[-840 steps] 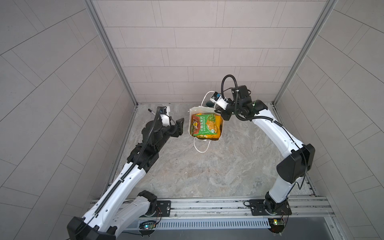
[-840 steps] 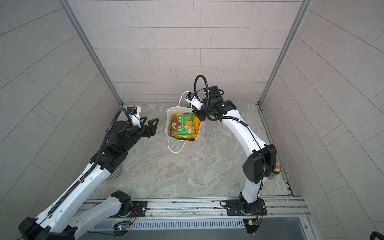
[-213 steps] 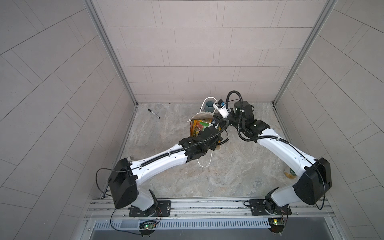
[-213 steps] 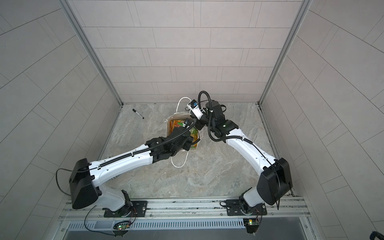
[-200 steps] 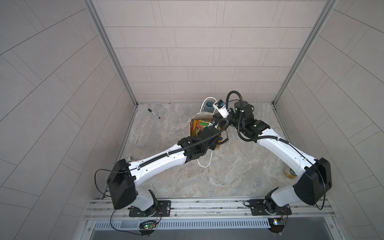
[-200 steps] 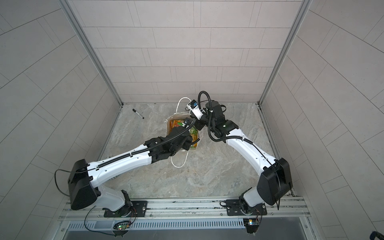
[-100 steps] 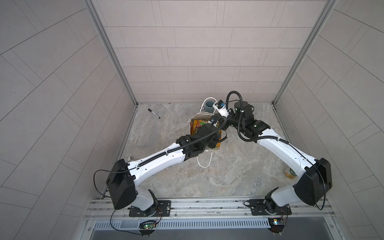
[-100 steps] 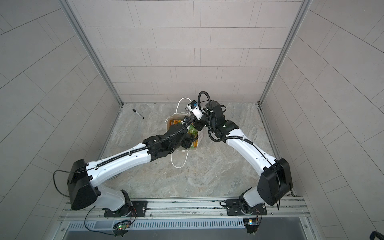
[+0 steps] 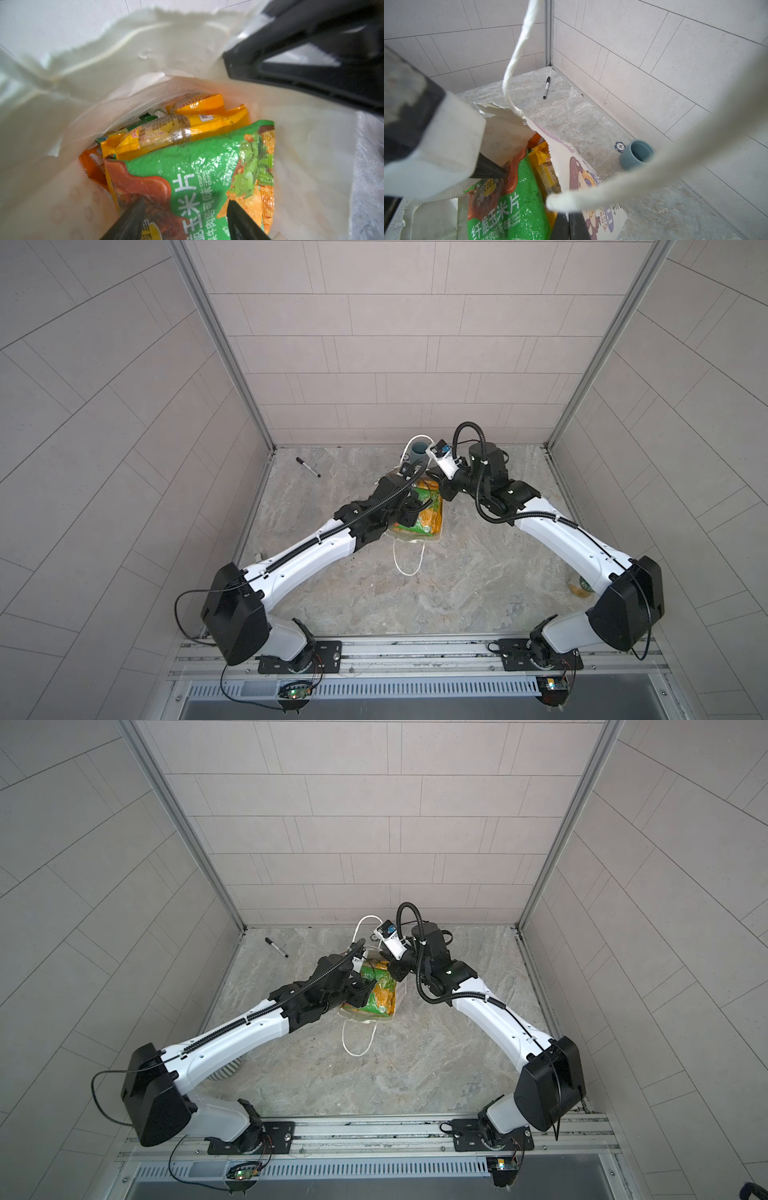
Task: Take the snacks out of the paper bag
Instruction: 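Close the left gripper on the green snack packet inside the bag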
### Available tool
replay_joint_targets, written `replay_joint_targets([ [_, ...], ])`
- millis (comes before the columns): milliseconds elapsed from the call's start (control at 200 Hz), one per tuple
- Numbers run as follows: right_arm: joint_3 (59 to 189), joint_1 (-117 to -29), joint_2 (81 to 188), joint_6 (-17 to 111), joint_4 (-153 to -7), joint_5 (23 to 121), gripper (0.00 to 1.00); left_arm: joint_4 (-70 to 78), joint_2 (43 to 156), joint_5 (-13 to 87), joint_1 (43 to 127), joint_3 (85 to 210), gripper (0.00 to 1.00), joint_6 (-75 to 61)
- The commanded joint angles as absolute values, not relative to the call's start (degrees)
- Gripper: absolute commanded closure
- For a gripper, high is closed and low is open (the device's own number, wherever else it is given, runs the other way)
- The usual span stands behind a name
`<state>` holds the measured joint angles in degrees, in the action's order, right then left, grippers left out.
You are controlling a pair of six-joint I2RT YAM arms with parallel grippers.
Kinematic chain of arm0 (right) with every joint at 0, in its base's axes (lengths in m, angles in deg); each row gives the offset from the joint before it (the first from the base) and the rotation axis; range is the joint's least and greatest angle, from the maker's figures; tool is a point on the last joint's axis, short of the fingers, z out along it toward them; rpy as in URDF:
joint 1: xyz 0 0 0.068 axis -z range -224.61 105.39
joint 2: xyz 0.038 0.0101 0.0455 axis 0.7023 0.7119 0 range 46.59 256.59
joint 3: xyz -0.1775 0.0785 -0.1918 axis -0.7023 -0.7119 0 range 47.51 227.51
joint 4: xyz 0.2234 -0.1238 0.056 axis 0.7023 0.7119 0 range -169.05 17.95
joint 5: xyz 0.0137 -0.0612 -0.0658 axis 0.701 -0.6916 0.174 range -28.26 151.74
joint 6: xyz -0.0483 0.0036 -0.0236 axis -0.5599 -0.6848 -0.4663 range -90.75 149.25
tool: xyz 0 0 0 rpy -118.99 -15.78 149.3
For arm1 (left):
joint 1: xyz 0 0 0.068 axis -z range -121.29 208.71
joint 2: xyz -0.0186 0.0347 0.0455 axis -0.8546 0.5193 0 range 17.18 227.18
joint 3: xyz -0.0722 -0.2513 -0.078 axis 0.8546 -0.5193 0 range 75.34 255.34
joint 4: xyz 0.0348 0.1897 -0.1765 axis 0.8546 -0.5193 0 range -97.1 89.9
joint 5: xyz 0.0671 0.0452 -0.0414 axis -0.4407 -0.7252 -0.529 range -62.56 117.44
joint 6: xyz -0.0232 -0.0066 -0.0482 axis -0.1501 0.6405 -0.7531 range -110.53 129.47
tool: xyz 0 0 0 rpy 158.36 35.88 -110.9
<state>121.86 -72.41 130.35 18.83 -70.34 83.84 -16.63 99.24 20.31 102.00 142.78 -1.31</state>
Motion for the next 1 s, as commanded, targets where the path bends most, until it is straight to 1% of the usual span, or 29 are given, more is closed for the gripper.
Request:
replay_joint_targets([
  [0,121.39,-72.74,128.15,19.36,-73.61,86.58,1.00,-14.40,99.51,22.13,100.90,141.59,0.32,-2.46],
  [130,121.34,-72.64,128.19,19.30,-73.72,86.74,1.00,-12.71,100.52,23.64,100.46,140.76,0.32,-2.78],
  [170,121.34,-72.65,128.15,19.25,-73.71,86.78,1.00,-12.38,100.89,24.03,100.48,140.67,0.34,-2.90],
  [365,121.08,-72.60,128.02,19.37,-74.10,86.83,1.00,-11.40,101.53,26.10,100.45,140.34,0.56,-3.18],
  [440,121.01,-72.56,128.02,19.50,-74.30,86.82,1.00,-11.09,101.29,26.48,100.48,140.18,0.60,-3.19],
  [485,120.92,-72.54,127.97,19.53,-74.39,86.87,1.00,-11.16,101.06,26.47,100.47,140.16,0.68,-3.23],
  [510,120.90,-72.56,127.89,19.49,-74.42,86.87,1.00,-11.10,101.01,26.45,100.42,140.12,0.77,-3.31],
  [545,120.82,-72.56,127.89,19.57,-74.55,86.81,1.00,-10.89,100.87,26.56,100.46,140.04,0.85,-3.29],
  [675,120.72,-72.56,127.79,19.69,-74.72,86.78,1.00,-10.34,100.55,26.87,100.46,139.77,0.88,-3.54],
  [696,120.72,-72.56,127.79,19.69,-74.74,86.72,1.00,-10.46,100.49,26.97,100.44,139.81,0.89,-3.58],
  [721,120.72,-72.48,127.71,19.68,-74.74,86.65,1.00,-10.62,100.29,27.08,100.46,139.95,0.97,-3.59],
  [741,120.64,-72.47,127.63,19.67,-74.82,86.54,1.00,-10.79,100.18,27.00,100.46,140.03,0.99,-3.54],
  [991,120.49,-72.21,127.62,20.20,-75.26,86.50,1.00,-13.86,95.49,23.59,100.47,141.90,1.00,-3.20],
])
